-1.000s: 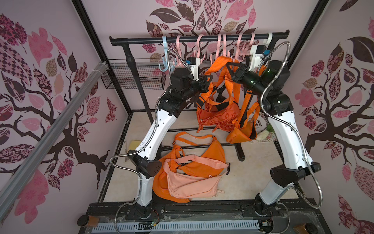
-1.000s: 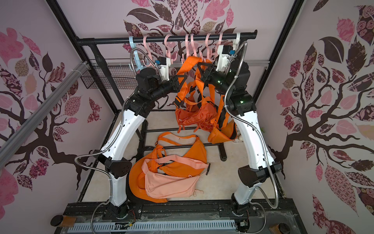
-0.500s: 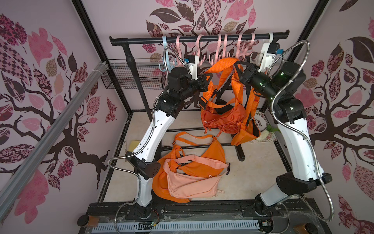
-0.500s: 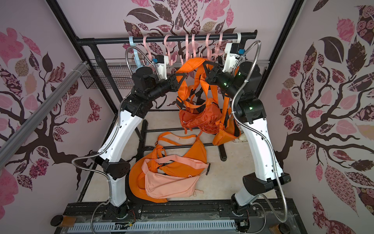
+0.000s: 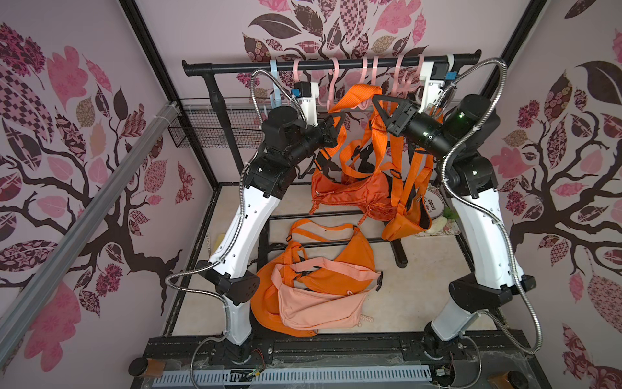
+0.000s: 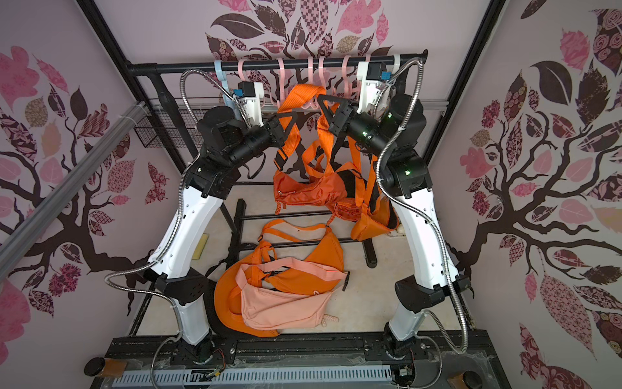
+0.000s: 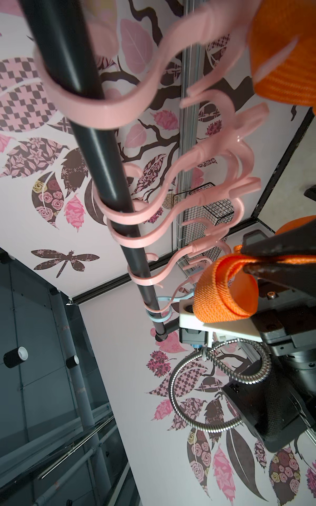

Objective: Hang the bag on a hook
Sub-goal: Hang the bag on the hook.

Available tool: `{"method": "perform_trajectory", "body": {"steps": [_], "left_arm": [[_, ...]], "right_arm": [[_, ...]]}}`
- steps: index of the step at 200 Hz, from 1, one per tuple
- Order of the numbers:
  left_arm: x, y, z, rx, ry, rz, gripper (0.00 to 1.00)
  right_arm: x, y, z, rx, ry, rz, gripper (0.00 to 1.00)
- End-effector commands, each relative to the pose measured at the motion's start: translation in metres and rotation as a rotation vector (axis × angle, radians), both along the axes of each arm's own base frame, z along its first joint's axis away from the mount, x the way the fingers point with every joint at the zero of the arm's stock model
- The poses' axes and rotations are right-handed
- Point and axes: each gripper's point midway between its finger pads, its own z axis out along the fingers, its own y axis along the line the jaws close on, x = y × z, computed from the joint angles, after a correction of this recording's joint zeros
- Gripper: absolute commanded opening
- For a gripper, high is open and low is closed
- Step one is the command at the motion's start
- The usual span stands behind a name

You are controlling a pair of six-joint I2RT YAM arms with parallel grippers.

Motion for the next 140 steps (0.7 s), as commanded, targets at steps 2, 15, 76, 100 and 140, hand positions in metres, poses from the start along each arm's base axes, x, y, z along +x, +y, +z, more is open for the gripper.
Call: {"method": "perform_trajectory", "body": {"steps": [2, 15, 76, 100, 140], "left_arm": [[0.005, 0.001, -0.003, -0.004, 0.016, 0.008, 0.0], [0.006, 0.001, -0.005, -0.001, 0.02, 0.009, 0.0], [0.015, 0.005, 0.0, -0.021, 0.019, 0.024, 0.0], [0.018, 0.014, 0.007, -0.048, 0.014, 0.042, 0.0], [0.028, 0.022, 0.003, -0.056, 0.024, 0.071, 0.0]], "right_arm": [[0.008, 0.006, -0.008, -0.011, 0.014, 0.013, 0.0], [0.013, 0.004, -0.011, -0.017, 0.015, -0.016, 0.0], [0.028, 0.01, -0.014, 0.004, 0.048, -0.005, 0.0], [0.028, 0.009, -0.01, 0.035, 0.059, -0.018, 0.0], [0.039, -0.004, -0.013, 0.041, 0.079, -0.131, 0.0]]}}
